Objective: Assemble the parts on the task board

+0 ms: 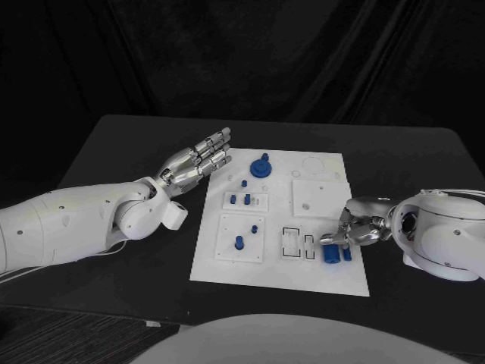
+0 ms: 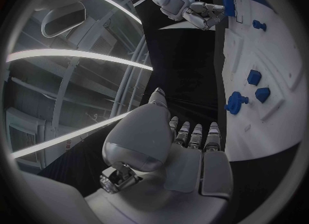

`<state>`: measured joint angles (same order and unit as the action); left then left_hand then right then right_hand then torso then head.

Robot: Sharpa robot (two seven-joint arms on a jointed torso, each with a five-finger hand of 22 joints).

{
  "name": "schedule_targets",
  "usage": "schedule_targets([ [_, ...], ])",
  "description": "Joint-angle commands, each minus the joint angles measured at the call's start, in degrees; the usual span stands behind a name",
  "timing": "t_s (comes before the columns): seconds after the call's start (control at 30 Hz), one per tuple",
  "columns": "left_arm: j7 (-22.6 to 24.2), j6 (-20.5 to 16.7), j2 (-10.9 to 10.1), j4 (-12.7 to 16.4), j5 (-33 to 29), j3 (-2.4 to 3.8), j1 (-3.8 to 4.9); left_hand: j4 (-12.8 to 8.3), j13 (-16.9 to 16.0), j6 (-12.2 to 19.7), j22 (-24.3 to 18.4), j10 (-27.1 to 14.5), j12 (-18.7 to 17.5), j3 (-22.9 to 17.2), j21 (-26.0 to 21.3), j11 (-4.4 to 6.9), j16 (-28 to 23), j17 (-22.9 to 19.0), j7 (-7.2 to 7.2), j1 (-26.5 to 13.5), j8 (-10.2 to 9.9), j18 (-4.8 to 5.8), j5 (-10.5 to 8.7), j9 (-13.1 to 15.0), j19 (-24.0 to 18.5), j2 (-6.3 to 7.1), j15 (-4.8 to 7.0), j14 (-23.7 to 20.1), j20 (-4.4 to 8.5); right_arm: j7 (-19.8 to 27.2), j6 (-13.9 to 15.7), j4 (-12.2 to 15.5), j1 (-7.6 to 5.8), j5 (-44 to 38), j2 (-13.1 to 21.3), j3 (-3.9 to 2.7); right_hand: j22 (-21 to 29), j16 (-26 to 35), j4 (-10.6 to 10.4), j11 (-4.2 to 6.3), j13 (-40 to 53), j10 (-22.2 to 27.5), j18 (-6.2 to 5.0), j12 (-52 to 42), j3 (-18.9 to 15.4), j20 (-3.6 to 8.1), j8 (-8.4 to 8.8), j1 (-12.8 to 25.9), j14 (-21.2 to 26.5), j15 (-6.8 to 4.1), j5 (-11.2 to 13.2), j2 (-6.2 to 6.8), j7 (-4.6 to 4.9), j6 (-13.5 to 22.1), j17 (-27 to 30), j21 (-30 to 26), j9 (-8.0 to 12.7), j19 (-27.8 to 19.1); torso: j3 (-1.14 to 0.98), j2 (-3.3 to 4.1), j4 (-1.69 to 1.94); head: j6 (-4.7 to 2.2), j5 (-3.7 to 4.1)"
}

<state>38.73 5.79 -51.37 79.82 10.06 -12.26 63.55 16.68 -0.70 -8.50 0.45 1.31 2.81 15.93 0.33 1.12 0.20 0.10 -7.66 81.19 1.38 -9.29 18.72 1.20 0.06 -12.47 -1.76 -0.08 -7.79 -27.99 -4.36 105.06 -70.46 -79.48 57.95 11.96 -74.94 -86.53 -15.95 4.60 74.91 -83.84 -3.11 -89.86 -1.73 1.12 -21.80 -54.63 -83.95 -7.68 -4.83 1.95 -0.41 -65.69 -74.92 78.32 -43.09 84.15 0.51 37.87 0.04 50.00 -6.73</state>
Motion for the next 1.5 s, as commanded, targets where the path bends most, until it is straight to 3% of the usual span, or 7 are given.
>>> schedule_targets([
  [0.03, 4.7, 1.2, 0.2, 0.0, 0.2, 0.05, -0.12, 0.0, -0.1, 0.0, 0.0, 0.1, 0.2, -0.5, -0.2, -0.72, -0.2, -0.1, 0.40, 0.1, -0.2, -0.78, 0.41, 0.0, 0.1, -0.54, -0.36, 0.1, -0.38, -1.0, -0.8, -0.1, 0.26, 0.0, -0.4, -0.03, -11.4, 0.2, 0.0, -0.22, 15.1, -6.2, 0.32, -0.1, 0.3, -0.17, 0.31, -0.7, -4.6, 0.23, 0.2, -0.14, -0.03, 0.4, -7.5, -0.2, -0.1, 1.0, 0.01, -0.03, 0.02, 0.00, 0.14],
  [0.27, 4.7, 1.4, 0.3, -0.1, 0.2, 0.05, -0.18, 0.0, -0.1, -0.1, 0.0, 0.1, 0.3, -0.6, -0.2, -1.17, -0.2, -0.1, 0.56, 0.2, -0.2, -0.73, 0.71, 0.0, 0.1, -0.76, -0.42, 0.1, -0.35, -1.0, -1.3, -0.5, 0.64, 0.0, -1.2, -0.03, -11.4, 0.2, 0.7, -0.57, 15.1, -6.2, 0.35, -0.1, 1.2, -0.43, 2.10, -3.3, -4.6, 0.51, 0.2, 0.74, 0.35, 0.9, -7.4, -0.1, 0.2, 1.1, -0.05, -0.09, 0.01, 0.00, 0.04],
  [0.6, 4.6, 1.5, 0.3, 0.0, 0.2, 0.05, -0.22, -0.1, -0.2, -1.0, 0.0, 0.2, 0.5, -0.9, -0.2, -2.02, -0.2, -0.1, 1.76, 1.0, 0.0, -0.64, 2.40, 0.2, 0.1, -1.14, -0.45, 0.1, -0.32, -2.1, -3.6, -0.5, 0.95, 0.0, -2.2, -0.04, -11.3, 0.6, 5.6, -1.00, 15.1, -6.2, 0.28, -0.1, 3.2, -0.77, 6.05, -10.9, -4.5, 0.85, -8.0, 0.66, 0.86, 1.6, -6.5, -0.5, 1.4, 1.0, 0.00, 0.03, 0.02, 0.00, 0.08],
  [0.87, 4.5, 1.6, 0.3, 0.0, 0.2, 0.05, -0.24, 0.0, -0.2, -1.1, 0.0, 0.3, 0.7, -1.0, -0.2, -2.34, -0.2, -0.1, 2.07, 1.2, 0.0, -0.60, 3.08, 0.2, 0.1, -1.32, -0.36, 0.1, -0.16, -2.8, -5.7, -0.1, 1.03, -0.3, -2.5, -0.04, -11.0, 0.9, 7.3, -1.60, 15.1, -6.2, 0.10, -0.1, 3.6, -1.12, 8.24, -12.7, -4.3, 1.31, -9.3, 0.95, 1.58, 3.1, -5.8, -1.4, 2.4, 0.7, -0.03, -0.02, 0.01, 0.00, 0.03],
  [1.07, 4.4, 1.6, 0.3, 0.0, 0.2, 0.05, -0.25, 0.0, -0.2, -1.3, 0.0, 0.4, 0.9, -1.1, -0.2, -2.63, -0.2, -0.1, 2.29, 1.2, 0.0, -0.56, 3.37, 0.2, 0.1, -1.49, -0.38, 0.1, -0.14, -2.5, -5.5, 0.3, 1.06, -0.4, -2.6, -0.04, -11.0, 1.0, 9.2, -1.98, 15.1, -6.2, 0.08, -0.1, 4.9, -1.45, 9.90, -14.7, -4.3, 1.63, -17.7, 0.88, 2.00, 4.2, -5.6, -1.5, 3.1, 0.7, -0.03, 0.00, 0.02, 0.00, 0.09],
  [1.3, 4.3, 1.8, 0.2, 0.0, 0.2, 0.05, -0.27, 0.0, -0.3, -1.5, 0.0, 0.6, 1.1, -1.2, -0.2, -2.96, -0.2, -0.1, 2.56, 1.3, 0.0, -0.53, 3.59, 0.2, 0.1, -1.72, -0.46, 0.1, -0.18, -2.3, -5.5, 0.4, 1.07, -0.5, -2.6, -0.04, -10.9, 1.1, 11.9, -2.85, 15.1, -6.2, 0.02, -0.1, 8.9, -2.05, 11.65, -15.5, -4.3, 2.35, -34.1, 1.49, 3.08, 6.7, -5.3, -1.9, 3.4, 0.6, -0.03, 0.00, 0.02, 0.00, -0.03],
  [1.5, 4.2, 1.9, 0.2, 0.0, 0.2, 0.05, -0.27, 0.0, -0.3, -1.6, 0.1, 0.7, 1.3, -1.3, -0.2, -3.23, -0.2, -0.1, 2.81, 1.3, 0.1, -0.49, 3.73, 0.2, 0.1, -1.93, -0.59, 0.1, -0.27, -2.4, -5.8, 0.5, 1.07, -0.5, -2.8, -0.04, -10.8, 1.2, 12.2, -3.65, 15.1, -6.2, -0.02, -0.1, 10.4, -2.57, 11.92, -13.4, -4.2, 2.97, -35.9, 1.87, 4.07, 10.0, -5.1, -2.2, 2.8, 0.5, -0.04, 0.00, 0.01, 0.00, 0.02],
])
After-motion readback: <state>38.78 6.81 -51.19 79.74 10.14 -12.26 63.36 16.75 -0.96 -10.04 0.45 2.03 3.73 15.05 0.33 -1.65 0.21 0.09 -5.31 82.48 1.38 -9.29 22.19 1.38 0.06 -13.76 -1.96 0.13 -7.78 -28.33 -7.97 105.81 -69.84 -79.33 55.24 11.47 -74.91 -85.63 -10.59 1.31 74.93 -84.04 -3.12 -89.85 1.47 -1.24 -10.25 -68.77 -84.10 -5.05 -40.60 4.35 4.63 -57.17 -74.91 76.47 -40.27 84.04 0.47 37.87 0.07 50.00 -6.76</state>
